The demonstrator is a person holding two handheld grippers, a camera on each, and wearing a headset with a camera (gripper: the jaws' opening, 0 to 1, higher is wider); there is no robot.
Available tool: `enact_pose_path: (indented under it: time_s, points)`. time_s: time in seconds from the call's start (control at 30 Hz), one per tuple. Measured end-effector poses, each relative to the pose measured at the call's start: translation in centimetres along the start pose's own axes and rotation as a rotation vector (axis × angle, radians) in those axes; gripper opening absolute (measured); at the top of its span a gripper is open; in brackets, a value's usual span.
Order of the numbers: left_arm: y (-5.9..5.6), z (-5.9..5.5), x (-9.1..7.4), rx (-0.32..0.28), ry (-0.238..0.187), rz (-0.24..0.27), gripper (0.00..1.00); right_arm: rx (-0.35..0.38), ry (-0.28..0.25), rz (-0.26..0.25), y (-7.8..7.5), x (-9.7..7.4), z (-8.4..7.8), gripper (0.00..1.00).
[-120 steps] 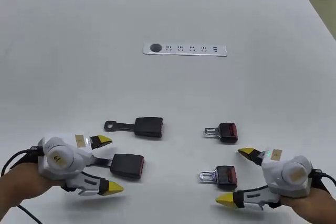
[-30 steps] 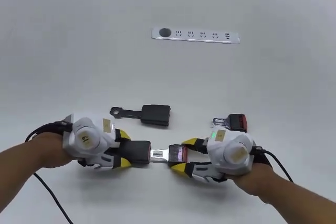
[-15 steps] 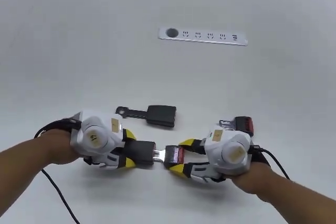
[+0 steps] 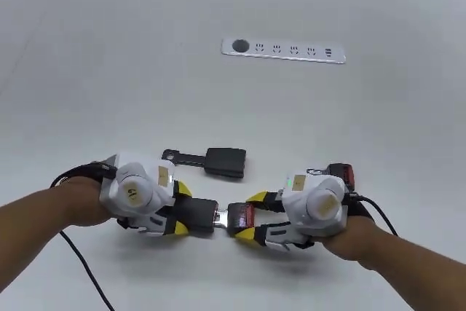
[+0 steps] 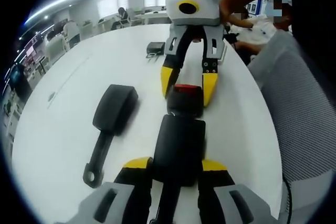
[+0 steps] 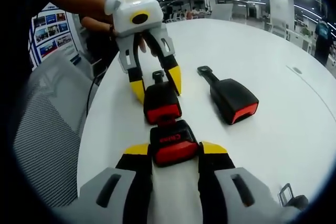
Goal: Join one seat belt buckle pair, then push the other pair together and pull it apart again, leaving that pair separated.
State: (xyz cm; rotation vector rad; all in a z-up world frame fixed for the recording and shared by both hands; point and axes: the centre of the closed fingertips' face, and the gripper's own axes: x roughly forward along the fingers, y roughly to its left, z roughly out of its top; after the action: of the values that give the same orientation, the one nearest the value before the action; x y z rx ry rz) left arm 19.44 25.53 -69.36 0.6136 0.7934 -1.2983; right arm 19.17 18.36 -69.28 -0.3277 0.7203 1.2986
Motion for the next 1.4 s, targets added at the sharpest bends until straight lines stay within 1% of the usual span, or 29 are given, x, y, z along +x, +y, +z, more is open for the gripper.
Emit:
enact_pose_path:
  time_s: [0.03,0.07,0.13,0.17,0.2,0.23,0.27,0.4,0.53,0.7,0.97,1.13,1.23,1.4]
  points:
    - [0.0,0.0,0.0,-0.016,-0.005,0.008,0.34,-0.002,-0.004,-0.005,0.1,0.4,0.3,0.32]
    - [0.0,0.0,0.0,-0.016,-0.001,0.008,0.34,-0.009,-0.005,-0.015,0.2,0.5,0.4,0.32]
    - [0.1,0.0,0.1,-0.012,0.008,0.009,0.34,-0.01,-0.007,-0.02,0.3,0.8,0.7,0.32]
    - [-0.2,-0.2,0.1,0.002,0.021,-0.015,0.34,-0.004,-0.012,-0.015,0.6,0.7,0.9,0.32]
    - [0.0,-0.1,0.3,-0.003,0.014,-0.005,0.34,0.059,-0.032,-0.022,0.5,0.7,1.1,0.32]
    - [0.0,-0.1,0.3,0.002,0.016,-0.004,0.33,0.018,-0.025,-0.019,0.3,0.7,1.0,0.32]
    - [0.0,-0.1,0.3,0.004,0.02,-0.006,0.33,0.007,-0.021,-0.021,0.6,0.6,1.0,0.32]
    - [0.0,-0.3,0.3,0.008,0.017,-0.008,0.33,-0.001,-0.018,-0.031,0.6,0.3,1.1,0.32]
    - [-0.1,-0.4,0.3,0.018,0.021,-0.012,0.33,-0.011,-0.007,-0.025,0.4,0.3,1.0,0.32]
    - [-0.1,-0.5,0.1,0.056,0.033,-0.034,0.33,-0.031,0.015,-0.008,0.5,0.4,0.9,0.32]
    - [-0.2,-0.8,0.0,0.096,0.047,-0.061,0.33,-0.079,0.044,0.008,0.5,0.3,0.5,0.32]
    - [-0.1,-0.9,-0.2,0.093,0.037,-0.065,0.33,-0.082,0.04,0.01,0.5,0.3,0.3,0.31]
    - [-0.2,-0.8,-0.2,0.08,0.021,-0.06,0.33,-0.083,0.037,0.009,0.4,0.4,0.2,0.31]
    - [-0.1,-0.8,-0.3,0.082,0.02,-0.065,0.33,-0.082,0.025,0.007,0.6,0.2,0.3,0.31]
